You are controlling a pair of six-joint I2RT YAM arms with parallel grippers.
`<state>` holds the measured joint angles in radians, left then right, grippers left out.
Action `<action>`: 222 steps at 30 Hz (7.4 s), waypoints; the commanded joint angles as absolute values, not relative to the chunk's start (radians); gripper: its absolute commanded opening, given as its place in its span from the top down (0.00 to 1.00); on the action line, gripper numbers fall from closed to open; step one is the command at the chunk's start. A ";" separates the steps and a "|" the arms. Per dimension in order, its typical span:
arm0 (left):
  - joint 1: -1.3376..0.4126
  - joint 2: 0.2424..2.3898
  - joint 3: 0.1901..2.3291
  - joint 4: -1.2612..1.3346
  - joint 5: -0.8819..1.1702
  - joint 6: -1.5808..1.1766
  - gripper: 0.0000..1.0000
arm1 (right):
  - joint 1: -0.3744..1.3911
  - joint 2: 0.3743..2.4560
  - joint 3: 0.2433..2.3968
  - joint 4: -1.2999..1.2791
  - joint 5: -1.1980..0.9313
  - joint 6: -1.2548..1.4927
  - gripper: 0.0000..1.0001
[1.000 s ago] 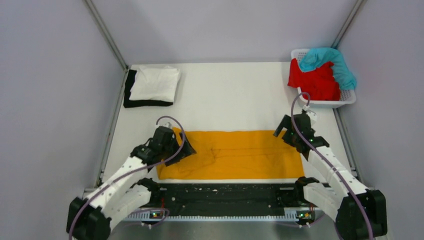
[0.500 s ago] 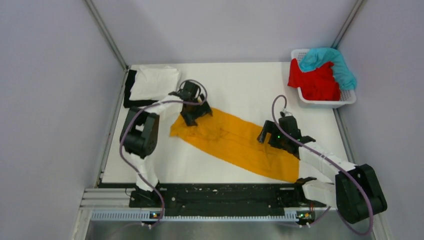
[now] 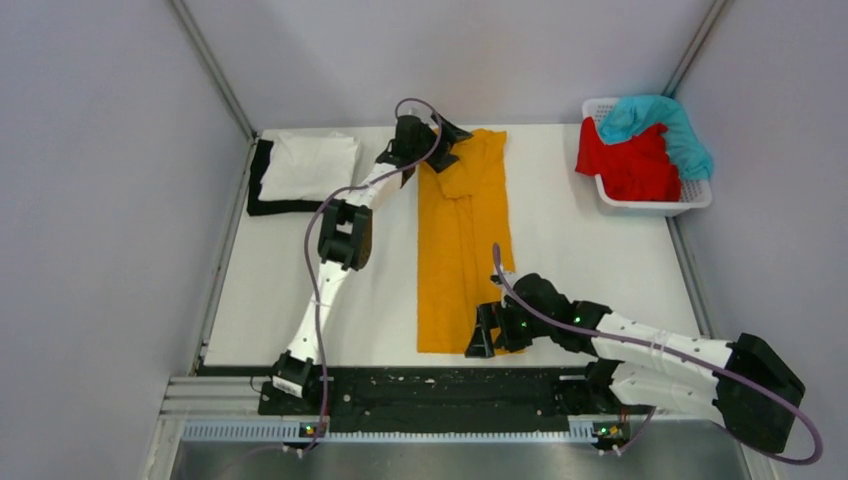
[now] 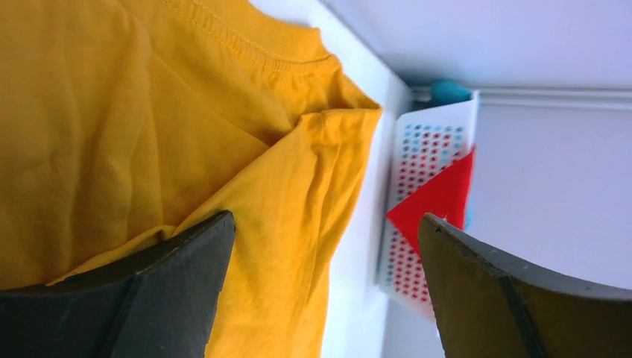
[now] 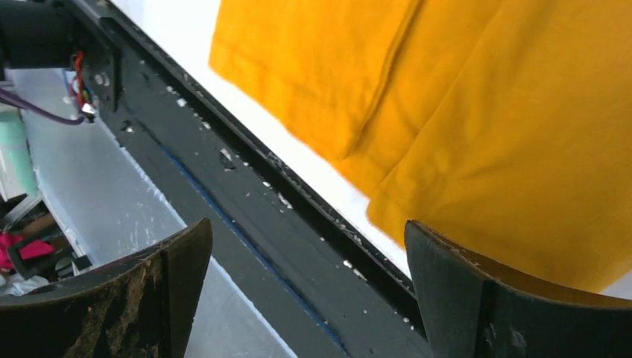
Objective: Fold and stack the t-shirts
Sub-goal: Rotate the tshirt 90 degrees, then grab the bottom of the folded rectangular tshirt with both arms, then fold the folded rectangular tshirt in 1/3 of the way, then grab one side of the 2/3 rectangular tshirt with both arms, then fold the long partially folded tshirt into a neat square, then put the neatly folded tshirt into the corner of the board with the left arm
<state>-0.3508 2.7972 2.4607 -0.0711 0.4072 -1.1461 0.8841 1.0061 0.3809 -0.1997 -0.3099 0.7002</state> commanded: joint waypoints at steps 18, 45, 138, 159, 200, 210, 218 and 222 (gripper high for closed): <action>-0.629 1.630 1.464 -0.427 0.021 -0.570 0.01 | 0.881 0.763 0.417 -0.692 0.101 1.042 0.14; -0.966 1.353 0.550 -0.199 0.144 -1.002 0.94 | 0.868 0.793 0.285 -0.495 0.082 1.072 0.87; -0.512 1.614 0.893 -0.266 0.200 -0.739 1.00 | 0.382 1.302 0.530 -0.084 -0.191 0.736 1.00; -0.674 1.075 0.913 -0.464 -0.154 -0.754 1.00 | 0.553 0.797 0.720 -0.450 0.006 0.722 1.00; -0.374 2.124 1.625 -0.564 0.237 -0.476 0.01 | 0.198 1.306 0.815 0.001 -0.116 0.552 0.01; -0.445 2.229 1.663 -0.600 0.131 -0.494 0.15 | 0.198 1.017 0.707 -0.180 -0.003 0.537 0.01; -0.506 2.305 1.841 -0.720 -0.139 -0.482 1.00 | 0.198 0.923 0.695 -0.236 0.105 0.525 0.01; -0.490 2.255 1.906 -0.758 -0.329 -0.369 1.00 | 0.198 0.911 0.687 -0.238 0.132 0.516 0.01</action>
<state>-0.5140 2.2677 1.8538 -0.6762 -0.0788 -0.4797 0.1978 0.9356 0.6933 -0.2310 0.0731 0.5411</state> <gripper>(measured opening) 0.050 0.985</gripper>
